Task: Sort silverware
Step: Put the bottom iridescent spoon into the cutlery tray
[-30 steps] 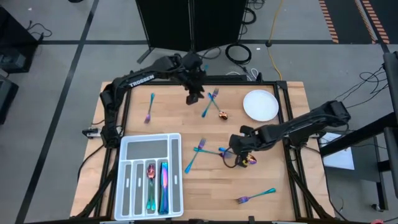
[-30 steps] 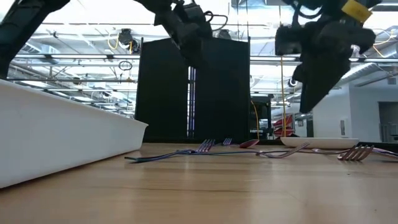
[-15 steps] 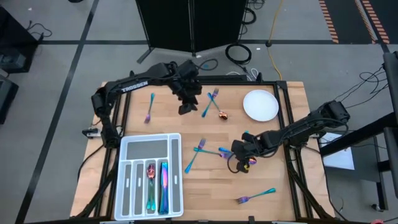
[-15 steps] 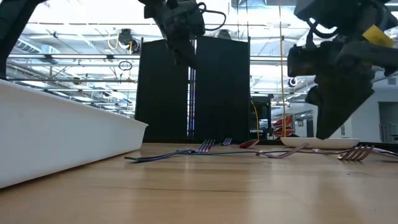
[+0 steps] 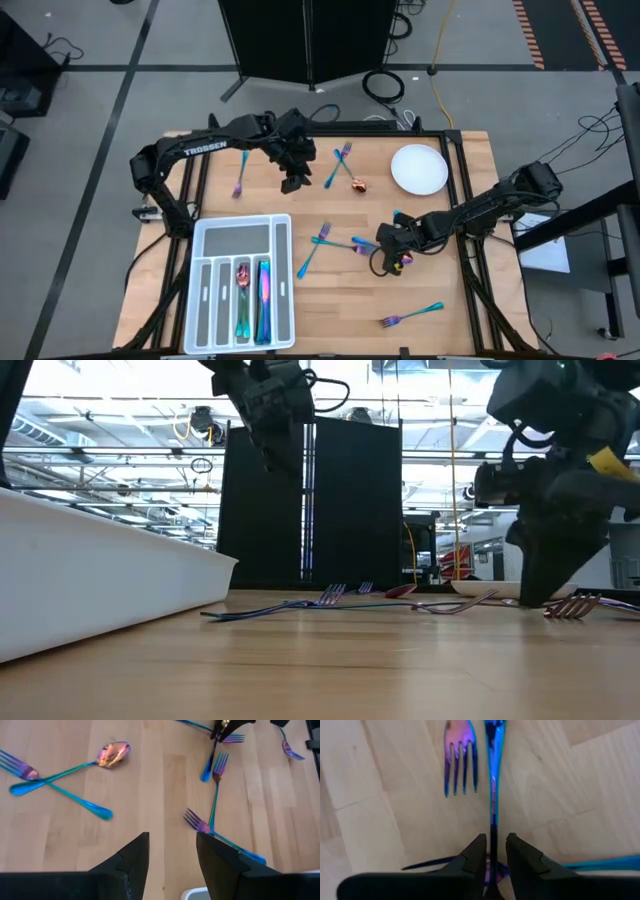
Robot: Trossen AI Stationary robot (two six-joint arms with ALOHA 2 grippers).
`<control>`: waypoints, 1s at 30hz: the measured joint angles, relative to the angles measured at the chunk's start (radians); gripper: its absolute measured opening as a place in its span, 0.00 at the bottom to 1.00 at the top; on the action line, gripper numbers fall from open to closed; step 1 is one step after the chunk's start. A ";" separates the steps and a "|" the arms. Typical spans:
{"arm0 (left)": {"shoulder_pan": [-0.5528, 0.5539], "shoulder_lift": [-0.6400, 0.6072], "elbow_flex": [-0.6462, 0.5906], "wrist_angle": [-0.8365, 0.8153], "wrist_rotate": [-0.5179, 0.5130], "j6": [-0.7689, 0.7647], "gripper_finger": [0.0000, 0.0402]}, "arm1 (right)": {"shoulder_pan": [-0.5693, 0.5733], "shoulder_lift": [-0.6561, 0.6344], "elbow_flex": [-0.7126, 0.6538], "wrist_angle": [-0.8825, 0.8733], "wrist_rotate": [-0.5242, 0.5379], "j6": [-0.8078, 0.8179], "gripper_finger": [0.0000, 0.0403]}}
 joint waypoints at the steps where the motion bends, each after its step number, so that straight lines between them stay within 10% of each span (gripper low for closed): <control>1: -0.004 -0.006 -0.012 0.011 0.000 -0.005 0.41 | 0.000 0.000 -0.001 0.007 0.000 0.000 0.16; 30: -0.091 -0.017 -0.060 0.084 -0.029 -0.081 0.41 | -0.001 0.014 0.003 -0.016 0.022 0.205 0.01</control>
